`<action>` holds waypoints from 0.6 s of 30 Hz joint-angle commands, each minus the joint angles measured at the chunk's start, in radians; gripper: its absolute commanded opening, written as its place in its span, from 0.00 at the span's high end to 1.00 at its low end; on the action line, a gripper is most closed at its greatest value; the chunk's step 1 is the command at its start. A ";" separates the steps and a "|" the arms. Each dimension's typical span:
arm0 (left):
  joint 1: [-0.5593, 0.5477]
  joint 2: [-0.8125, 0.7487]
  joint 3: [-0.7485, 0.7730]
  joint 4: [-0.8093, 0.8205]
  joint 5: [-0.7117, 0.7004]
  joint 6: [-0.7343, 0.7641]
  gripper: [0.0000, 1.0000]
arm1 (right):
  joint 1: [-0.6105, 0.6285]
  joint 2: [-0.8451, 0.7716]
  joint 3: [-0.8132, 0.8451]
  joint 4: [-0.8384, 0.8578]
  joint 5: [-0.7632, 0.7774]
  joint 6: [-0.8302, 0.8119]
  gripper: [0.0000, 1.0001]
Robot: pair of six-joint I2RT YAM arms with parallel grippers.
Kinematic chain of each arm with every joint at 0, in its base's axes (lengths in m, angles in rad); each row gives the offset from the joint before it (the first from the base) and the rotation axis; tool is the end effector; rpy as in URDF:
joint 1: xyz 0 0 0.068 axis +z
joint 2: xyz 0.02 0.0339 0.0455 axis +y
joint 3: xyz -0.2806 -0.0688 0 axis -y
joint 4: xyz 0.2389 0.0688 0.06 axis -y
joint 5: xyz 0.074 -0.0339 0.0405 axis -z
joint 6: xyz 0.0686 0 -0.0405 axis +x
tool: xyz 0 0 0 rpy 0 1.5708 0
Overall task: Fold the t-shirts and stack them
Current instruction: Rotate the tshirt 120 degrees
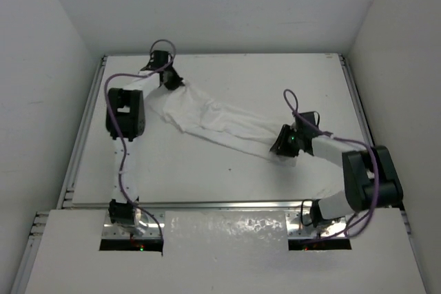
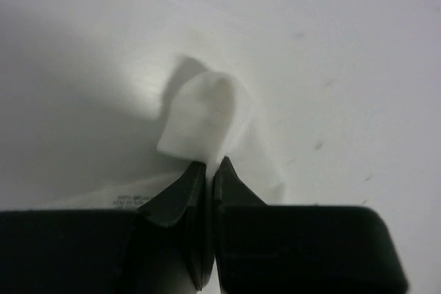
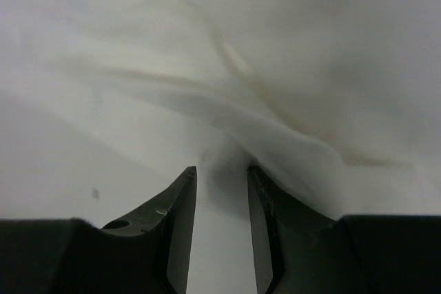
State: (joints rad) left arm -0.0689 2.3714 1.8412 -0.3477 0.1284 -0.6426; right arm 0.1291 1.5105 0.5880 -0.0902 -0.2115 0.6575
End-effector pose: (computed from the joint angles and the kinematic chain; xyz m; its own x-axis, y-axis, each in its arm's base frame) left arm 0.5467 -0.0465 0.1305 -0.7043 -0.5472 -0.4523 -0.3400 0.8193 -0.4617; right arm 0.2658 0.0490 0.1197 -0.8101 0.4974 -0.3103 0.3272 0.8229 0.4646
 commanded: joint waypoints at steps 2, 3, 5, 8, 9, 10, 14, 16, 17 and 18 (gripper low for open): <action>-0.118 0.230 0.500 -0.202 0.120 0.119 1.00 | 0.229 -0.220 -0.218 0.065 -0.131 0.243 0.64; -0.141 0.279 0.553 -0.177 0.155 0.126 1.00 | 0.315 -0.290 -0.241 0.081 -0.135 0.275 0.64; -0.164 0.244 0.532 -0.002 0.215 0.110 0.98 | 0.403 -0.402 -0.307 0.150 -0.173 0.406 0.62; -0.198 0.206 0.435 0.196 0.302 0.058 0.89 | 0.519 -0.487 -0.330 0.187 -0.138 0.510 0.41; -0.215 0.213 0.497 0.200 0.341 0.069 0.80 | 0.535 -0.539 -0.321 0.158 -0.105 0.519 0.35; -0.230 0.219 0.533 0.197 0.361 0.083 0.75 | 0.541 -0.561 -0.317 0.156 -0.101 0.524 0.30; -0.287 0.120 0.523 0.243 0.376 0.136 0.54 | 0.538 -0.586 -0.164 0.034 -0.074 0.407 0.11; -0.278 0.042 0.413 0.239 0.237 0.138 0.48 | 0.531 -0.532 -0.013 -0.101 -0.014 0.299 0.07; -0.263 -0.033 0.355 0.207 0.047 0.109 0.48 | 0.506 -0.511 0.057 -0.141 -0.003 0.257 0.06; -0.249 -0.075 0.311 0.185 -0.035 0.077 0.49 | 0.482 -0.462 0.079 -0.147 0.013 0.187 0.05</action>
State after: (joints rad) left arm -0.3771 2.4954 2.2181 -0.1989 0.3496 -0.5411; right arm 0.6506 0.9932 0.5293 -0.1635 -0.2729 1.0054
